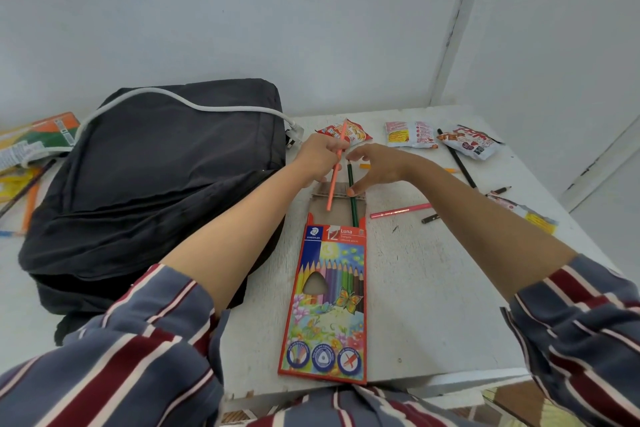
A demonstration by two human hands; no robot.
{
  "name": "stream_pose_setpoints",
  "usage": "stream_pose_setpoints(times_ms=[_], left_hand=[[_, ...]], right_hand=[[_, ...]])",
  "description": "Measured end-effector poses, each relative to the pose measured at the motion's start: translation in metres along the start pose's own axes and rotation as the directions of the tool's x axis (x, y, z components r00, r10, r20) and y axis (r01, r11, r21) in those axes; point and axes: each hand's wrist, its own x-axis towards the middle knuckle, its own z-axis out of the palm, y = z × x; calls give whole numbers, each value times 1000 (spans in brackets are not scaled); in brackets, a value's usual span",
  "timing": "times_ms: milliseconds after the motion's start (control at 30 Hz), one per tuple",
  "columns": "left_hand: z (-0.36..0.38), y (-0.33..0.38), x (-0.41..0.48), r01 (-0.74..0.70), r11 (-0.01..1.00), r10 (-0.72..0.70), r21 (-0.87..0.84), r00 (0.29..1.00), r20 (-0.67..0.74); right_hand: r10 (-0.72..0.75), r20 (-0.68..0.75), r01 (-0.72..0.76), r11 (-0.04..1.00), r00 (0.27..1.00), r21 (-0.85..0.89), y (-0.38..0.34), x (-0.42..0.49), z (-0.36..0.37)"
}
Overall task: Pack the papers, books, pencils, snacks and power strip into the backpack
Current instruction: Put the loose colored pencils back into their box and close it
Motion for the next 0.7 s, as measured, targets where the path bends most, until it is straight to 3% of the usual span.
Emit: stream_pose_setpoints(times_ms=[400, 700], left_hand=[[-2, 1, -1, -7, 1000, 6, 28, 999, 42], [-2, 1, 3, -11, 1000, 10, 19, 1000, 20]], right_hand=[[4, 45, -1, 998, 999, -61, -6, -7, -2], [25, 126, -30, 999, 992, 38, 0, -9, -7]])
